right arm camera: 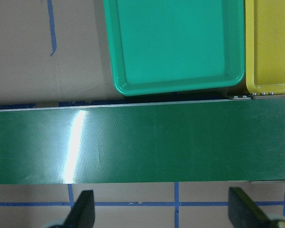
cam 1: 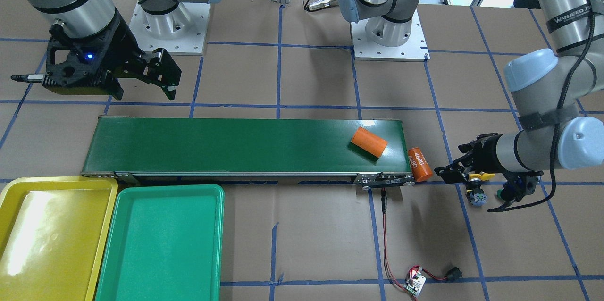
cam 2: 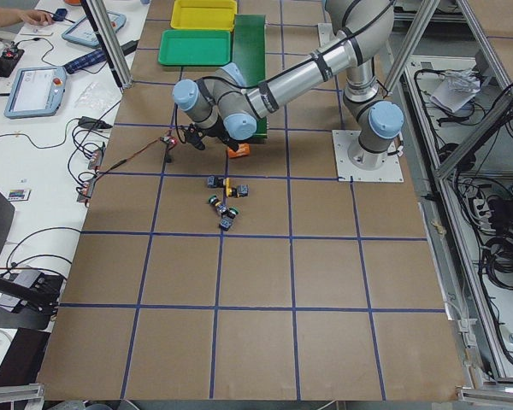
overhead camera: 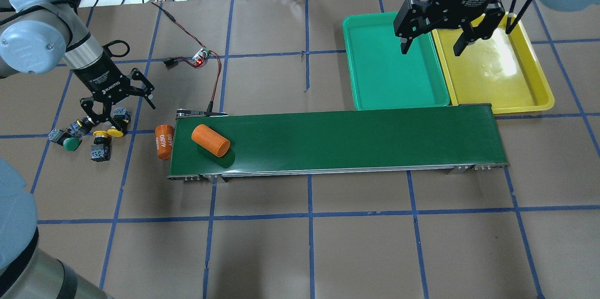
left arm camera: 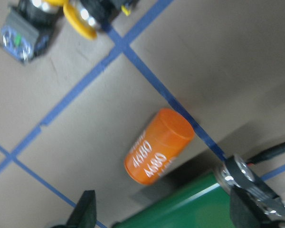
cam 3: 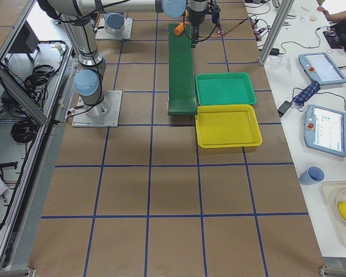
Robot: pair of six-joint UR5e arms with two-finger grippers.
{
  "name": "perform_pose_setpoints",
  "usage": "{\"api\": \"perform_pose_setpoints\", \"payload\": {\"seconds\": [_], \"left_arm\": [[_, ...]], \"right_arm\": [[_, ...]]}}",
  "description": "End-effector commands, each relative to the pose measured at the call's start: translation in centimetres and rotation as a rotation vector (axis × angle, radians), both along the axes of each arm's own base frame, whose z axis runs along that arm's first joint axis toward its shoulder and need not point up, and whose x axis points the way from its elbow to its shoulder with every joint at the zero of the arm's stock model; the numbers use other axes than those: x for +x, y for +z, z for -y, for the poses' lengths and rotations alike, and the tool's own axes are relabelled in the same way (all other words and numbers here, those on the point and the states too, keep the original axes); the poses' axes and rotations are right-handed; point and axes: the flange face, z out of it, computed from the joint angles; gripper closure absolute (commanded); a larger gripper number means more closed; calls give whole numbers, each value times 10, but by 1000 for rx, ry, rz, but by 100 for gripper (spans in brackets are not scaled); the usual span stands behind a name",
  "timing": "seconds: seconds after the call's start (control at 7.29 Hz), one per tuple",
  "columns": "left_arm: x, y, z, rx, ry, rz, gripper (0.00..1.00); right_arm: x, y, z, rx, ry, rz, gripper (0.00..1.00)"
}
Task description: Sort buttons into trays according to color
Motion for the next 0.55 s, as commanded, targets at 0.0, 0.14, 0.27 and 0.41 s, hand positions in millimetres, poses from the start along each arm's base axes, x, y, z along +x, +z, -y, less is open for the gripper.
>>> {"api": "perform_pose_setpoints", "payload": {"seconds": [0.0, 0.14, 0.27, 0.41], "left_arm": [[9, -32, 6, -71, -174, -59, 0], [10, -41, 8, -69, -211, -80, 0], [9, -44, 6, -58, -214, -86, 0], [9, -44, 5, -52, -213, -87, 0]], "right_arm": [[-1, -1, 1, 1, -2, 0, 0], [-1, 0, 1, 0, -2, 0, 0], [-1, 0, 1, 0, -2, 0, 0], [0, 1, -1, -3, 0, 0, 0]]}}
